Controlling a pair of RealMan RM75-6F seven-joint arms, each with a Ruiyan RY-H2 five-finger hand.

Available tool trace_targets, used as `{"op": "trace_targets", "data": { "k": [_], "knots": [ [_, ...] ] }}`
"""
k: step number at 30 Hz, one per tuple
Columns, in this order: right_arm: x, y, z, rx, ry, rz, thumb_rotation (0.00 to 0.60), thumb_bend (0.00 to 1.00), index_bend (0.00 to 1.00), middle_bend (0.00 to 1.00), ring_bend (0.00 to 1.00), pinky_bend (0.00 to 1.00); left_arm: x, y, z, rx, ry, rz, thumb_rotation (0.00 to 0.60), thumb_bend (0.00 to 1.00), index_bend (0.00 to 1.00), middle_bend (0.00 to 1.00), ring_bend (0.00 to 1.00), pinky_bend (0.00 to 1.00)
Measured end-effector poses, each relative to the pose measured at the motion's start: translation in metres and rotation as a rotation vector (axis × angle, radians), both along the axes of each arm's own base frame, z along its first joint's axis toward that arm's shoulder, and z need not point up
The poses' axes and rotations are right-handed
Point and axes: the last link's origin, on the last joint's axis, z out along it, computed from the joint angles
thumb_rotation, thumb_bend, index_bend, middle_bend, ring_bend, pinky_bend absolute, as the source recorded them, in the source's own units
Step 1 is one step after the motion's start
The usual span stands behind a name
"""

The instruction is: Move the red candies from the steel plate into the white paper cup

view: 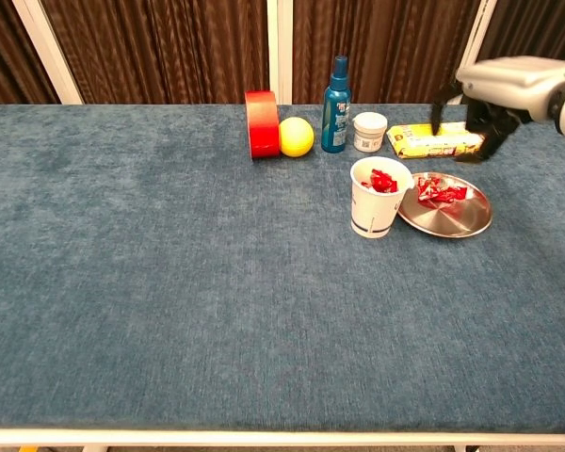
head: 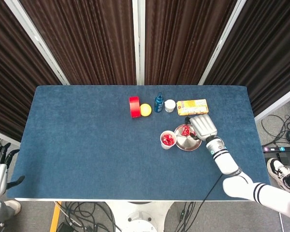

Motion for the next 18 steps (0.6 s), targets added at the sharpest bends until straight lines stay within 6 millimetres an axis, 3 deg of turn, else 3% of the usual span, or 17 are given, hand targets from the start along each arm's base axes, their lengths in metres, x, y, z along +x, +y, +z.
{"op": "trace_targets", "data": {
  "k": [8, 18],
  "knots": [
    [-0.035, -0.006, -0.021, 0.021, 0.083, -0.098, 0.600, 0.20, 0.43, 0.98, 0.94, 1.00, -0.001, -0.001, 0.001, 0.001, 0.003, 0.011, 0.600, 0.00, 0.26, 0.15, 0.09, 0.13],
    [-0.043, -0.013, -0.040, 0.046, 0.103, -0.139, 0.600, 0.21, 0.43, 0.98, 0.94, 1.00, -0.002, 0.000, -0.002, -0.009, 0.000, 0.015, 0.600, 0.00, 0.26, 0.15, 0.09, 0.13]
  ]
}}
